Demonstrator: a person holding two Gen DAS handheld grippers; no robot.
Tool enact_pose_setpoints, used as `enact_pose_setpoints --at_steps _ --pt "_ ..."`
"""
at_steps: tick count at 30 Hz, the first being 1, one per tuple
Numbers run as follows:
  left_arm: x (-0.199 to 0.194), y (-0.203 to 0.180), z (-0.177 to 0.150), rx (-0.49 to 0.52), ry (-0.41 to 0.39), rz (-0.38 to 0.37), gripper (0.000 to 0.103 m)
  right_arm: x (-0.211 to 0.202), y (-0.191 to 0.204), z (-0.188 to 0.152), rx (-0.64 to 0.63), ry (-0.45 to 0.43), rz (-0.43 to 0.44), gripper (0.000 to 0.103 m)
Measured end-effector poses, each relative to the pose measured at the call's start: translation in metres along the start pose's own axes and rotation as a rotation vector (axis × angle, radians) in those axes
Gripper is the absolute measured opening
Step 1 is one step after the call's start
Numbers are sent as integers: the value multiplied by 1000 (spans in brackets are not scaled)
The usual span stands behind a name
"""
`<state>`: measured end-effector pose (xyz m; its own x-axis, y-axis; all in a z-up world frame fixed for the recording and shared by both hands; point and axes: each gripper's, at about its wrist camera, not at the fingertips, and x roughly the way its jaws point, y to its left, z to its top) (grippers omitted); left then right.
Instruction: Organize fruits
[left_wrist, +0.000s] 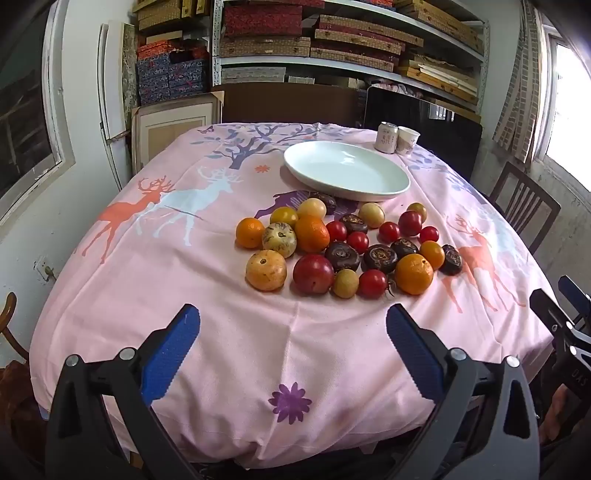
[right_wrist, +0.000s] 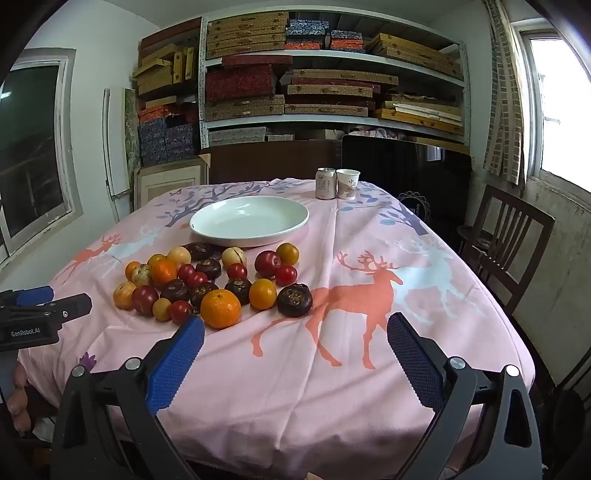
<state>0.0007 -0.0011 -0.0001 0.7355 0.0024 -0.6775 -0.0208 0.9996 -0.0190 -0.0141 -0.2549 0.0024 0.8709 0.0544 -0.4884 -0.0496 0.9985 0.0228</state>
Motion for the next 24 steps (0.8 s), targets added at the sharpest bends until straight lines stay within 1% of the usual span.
enact_pose_setpoints --at_steps 1,2,6,8,9,15,16,17,21,24 --pt "1 -1 0 0 0 1 99 0 0 0 -2 -2 -2 100" --pt "-2 3 -1 -24 -21 -25 99 1 -1 1 -3 -1 -3 100" --pt "-2 6 -2 -21 -15 -27 99 1 -6 2 6 2 -9 100" --pt "-2 9 -3 -22 -13 -29 99 1 3 -2 -9 9 -8 100" --pt "0 7 3 -17 -10 -14 99 0 3 -2 -8 9 -8 100" --pt "0 12 5 -12 -8 -15 99 -5 7 -10 -8 5 -7 100" --pt "0 5 -1 -13 -7 -10 99 -5 6 -10 -7 6 -7 100" --pt "0 5 -1 -12 -7 -10 99 -1 2 -2 -11 18 -7 100" --pt "0 4 -1 -12 -6 -7 99 1 3 -6 -5 20 -9 100" --pt "2 4 -2 -12 -5 -6 99 -3 -4 -1 0 20 -3 100"
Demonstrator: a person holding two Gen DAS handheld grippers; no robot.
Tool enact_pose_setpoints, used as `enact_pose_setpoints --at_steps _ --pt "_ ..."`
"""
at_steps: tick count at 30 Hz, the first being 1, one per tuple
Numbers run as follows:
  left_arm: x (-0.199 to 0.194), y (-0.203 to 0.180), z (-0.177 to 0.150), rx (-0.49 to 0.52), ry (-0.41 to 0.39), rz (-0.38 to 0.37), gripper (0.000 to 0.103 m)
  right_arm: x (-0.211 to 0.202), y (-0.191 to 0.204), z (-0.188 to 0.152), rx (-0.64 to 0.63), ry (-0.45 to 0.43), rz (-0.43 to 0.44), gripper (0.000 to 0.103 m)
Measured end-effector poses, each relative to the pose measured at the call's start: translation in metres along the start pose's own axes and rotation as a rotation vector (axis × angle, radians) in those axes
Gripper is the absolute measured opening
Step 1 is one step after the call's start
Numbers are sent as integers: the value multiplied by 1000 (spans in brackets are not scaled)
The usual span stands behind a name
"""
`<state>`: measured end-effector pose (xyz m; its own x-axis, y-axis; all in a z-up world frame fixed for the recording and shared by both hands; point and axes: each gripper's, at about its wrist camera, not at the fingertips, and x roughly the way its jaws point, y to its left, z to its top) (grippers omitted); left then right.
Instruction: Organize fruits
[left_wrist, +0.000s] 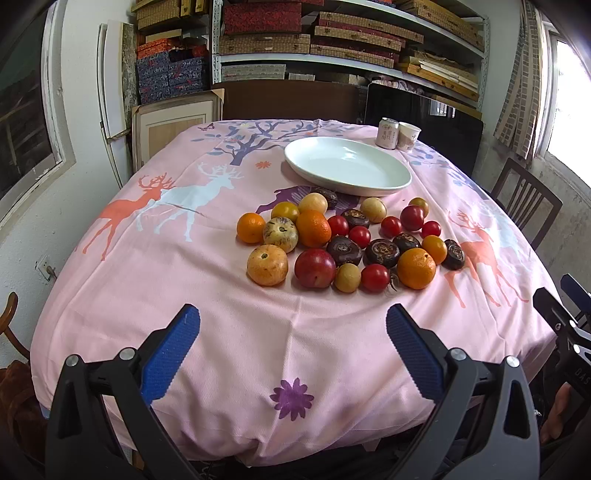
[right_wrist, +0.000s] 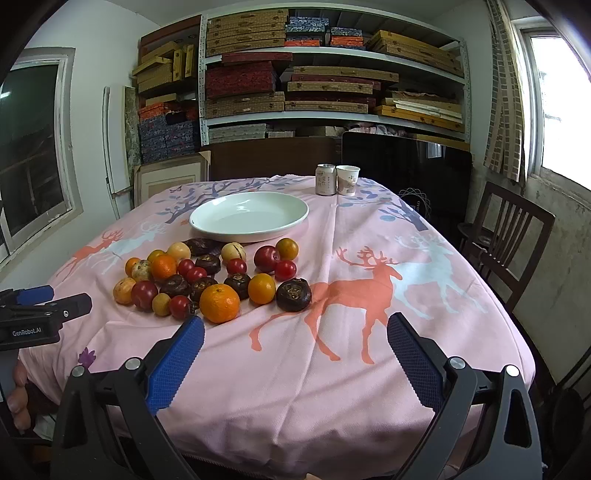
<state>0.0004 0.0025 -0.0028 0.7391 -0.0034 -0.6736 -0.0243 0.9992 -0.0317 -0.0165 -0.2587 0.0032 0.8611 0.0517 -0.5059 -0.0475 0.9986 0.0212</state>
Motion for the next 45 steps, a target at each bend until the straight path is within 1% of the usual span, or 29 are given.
enact_pose_setpoints --at_steps 14,34,45 --pt "1 -3 -4 10 3 3 99 2 -1 -2 5 8 5 100" --pt "3 -6 -8 11 9 3 99 -2 1 -3 -21 -18 -19 100" --pt "3 -5 -7 10 11 3 99 -2 2 -3 -23 -17 -18 100"
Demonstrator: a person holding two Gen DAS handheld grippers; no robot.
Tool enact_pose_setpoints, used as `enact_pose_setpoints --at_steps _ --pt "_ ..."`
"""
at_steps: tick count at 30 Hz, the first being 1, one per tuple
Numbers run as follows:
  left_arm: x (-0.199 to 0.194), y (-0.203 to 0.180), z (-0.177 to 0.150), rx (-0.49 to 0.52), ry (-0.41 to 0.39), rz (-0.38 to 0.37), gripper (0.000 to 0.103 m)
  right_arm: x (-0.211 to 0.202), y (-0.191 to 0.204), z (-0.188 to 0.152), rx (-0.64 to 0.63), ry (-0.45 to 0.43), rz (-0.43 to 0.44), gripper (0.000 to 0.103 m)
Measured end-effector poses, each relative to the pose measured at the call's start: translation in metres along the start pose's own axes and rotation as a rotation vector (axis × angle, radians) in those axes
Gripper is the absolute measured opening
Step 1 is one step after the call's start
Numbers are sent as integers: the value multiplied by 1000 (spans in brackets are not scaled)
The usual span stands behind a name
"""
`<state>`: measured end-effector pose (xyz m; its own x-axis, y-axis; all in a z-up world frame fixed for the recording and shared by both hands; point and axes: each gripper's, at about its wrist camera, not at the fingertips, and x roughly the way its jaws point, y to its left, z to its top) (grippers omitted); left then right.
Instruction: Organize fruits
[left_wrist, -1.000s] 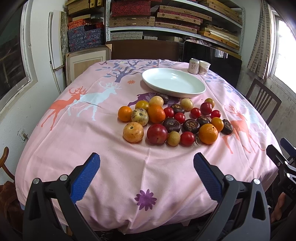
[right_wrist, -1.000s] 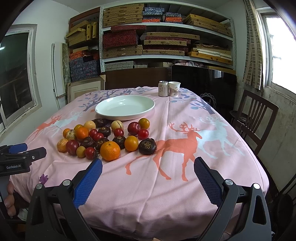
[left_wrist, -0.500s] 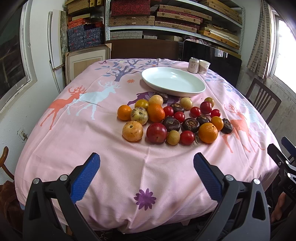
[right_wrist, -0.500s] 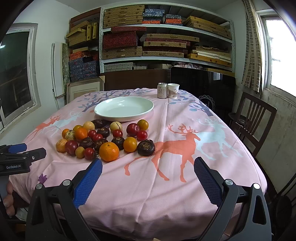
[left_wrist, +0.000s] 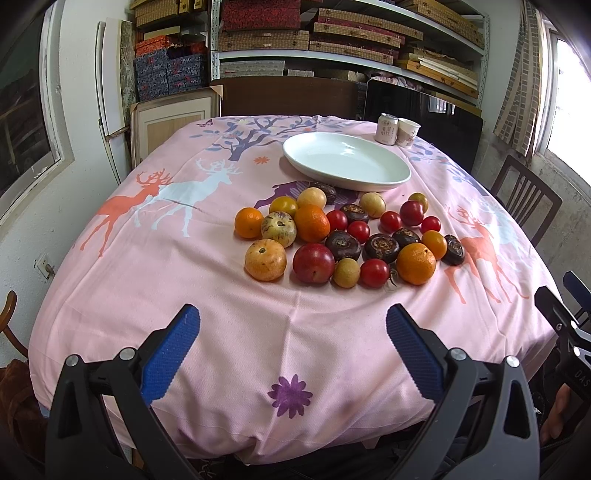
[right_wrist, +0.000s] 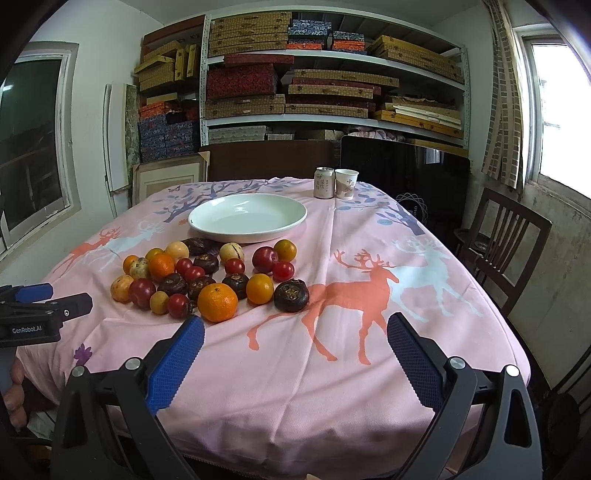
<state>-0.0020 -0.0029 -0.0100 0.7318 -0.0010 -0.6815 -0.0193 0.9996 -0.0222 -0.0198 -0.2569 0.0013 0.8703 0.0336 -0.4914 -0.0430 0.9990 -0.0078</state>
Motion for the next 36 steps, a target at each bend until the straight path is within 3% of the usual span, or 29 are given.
enact_pose_setpoints --at_steps 10,17,22,27,28,29,30,34,36 --pt "7 1 -2 8 6 12 99 6 1 -3 2 18 7 100" --pt "49 32 4 -1 63 34 99 33 -4 -13 9 106 27 100" --pt "78 36 13 66 85 85 99 51 -5 -14 9 145 40 100" --pt "97 27 19 143 106 89 98 65 -6 -15 25 180 49 100" --pt "101 25 21 162 106 91 96 67 -7 -15 27 186 51 100" --pt "105 23 23 179 107 90 86 70 -6 -16 27 192 51 100" --pt "109 23 24 192 117 86 67 72 -7 -16 28 198 53 100" --pt "121 27 29 177 139 15 55 75 -7 -16 29 207 50 100" --pt "121 25 30 178 129 -8 42 76 -8 -16 32 208 47 100"
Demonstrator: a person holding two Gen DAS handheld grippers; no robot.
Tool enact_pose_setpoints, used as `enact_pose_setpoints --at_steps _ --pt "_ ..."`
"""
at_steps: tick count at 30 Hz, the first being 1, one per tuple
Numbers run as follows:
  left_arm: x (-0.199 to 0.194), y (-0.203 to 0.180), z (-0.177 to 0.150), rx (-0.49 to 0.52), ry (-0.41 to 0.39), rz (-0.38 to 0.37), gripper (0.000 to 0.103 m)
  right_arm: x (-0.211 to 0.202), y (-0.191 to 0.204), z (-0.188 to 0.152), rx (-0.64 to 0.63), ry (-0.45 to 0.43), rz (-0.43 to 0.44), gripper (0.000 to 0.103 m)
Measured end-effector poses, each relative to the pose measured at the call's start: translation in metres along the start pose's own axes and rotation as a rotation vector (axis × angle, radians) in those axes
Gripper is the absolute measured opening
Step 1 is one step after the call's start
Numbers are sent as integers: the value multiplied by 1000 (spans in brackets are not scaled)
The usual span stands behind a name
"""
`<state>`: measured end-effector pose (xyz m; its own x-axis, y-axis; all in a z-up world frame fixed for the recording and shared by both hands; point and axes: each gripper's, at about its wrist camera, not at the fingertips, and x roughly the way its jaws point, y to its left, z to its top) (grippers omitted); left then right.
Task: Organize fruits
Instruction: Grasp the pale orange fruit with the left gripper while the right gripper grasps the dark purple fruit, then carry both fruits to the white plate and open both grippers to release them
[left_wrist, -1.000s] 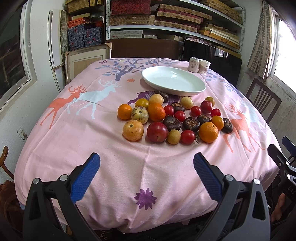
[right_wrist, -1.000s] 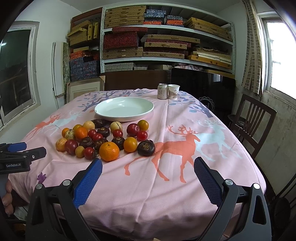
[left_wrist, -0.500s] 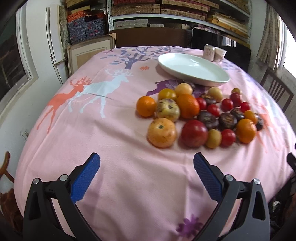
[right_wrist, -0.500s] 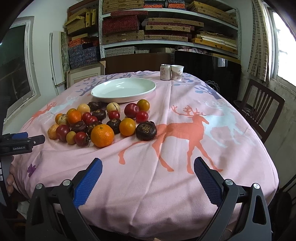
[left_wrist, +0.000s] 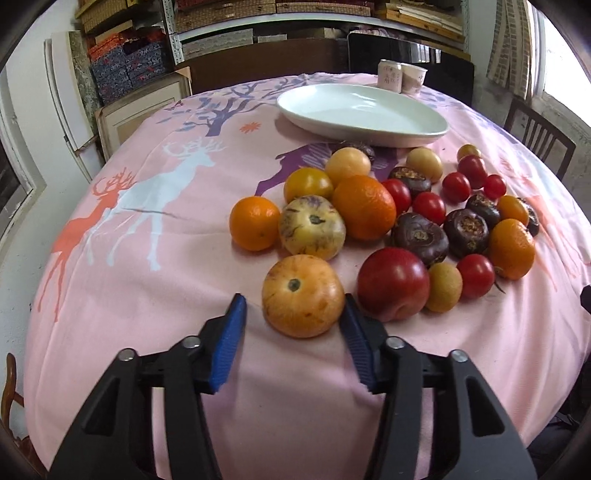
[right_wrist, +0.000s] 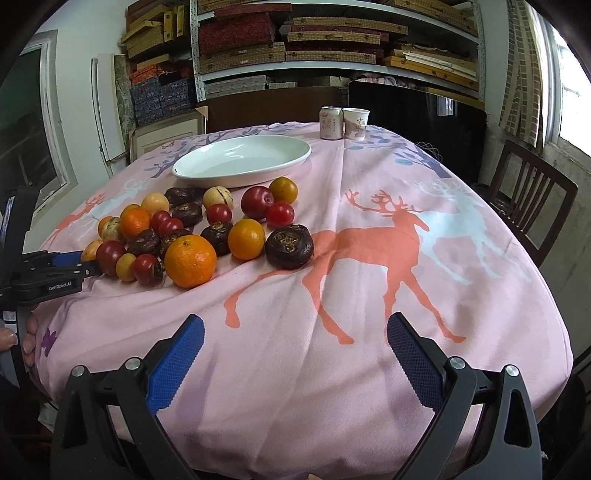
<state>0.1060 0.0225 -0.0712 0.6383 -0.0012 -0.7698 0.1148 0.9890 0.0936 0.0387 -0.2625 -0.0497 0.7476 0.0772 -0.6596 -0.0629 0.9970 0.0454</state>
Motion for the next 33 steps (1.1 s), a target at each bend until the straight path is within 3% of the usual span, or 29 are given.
enact_pose_setpoints --at_steps 9,15,18,23,25,33 --pt "-7 4 -7 -43 -43 -50 41 9 0 3 -3 32 22 99" --pt "-40 4 -10 -60 -111 -82 41 24 -13 23 -11 58 29 99" --pt "-55 0 -13 -54 -136 -101 41 38 -10 38 -77 78 2 99" --pt "-63 -7 -18 -43 -134 -121 41 74 -3 47 -151 173 -3 88" --pt "-62 -7 -20 -47 -130 -121 41 82 1 51 -160 187 -8 82" --pt "-55 -6 -22 -58 -107 -122 41 95 13 66 -210 210 -33 75"
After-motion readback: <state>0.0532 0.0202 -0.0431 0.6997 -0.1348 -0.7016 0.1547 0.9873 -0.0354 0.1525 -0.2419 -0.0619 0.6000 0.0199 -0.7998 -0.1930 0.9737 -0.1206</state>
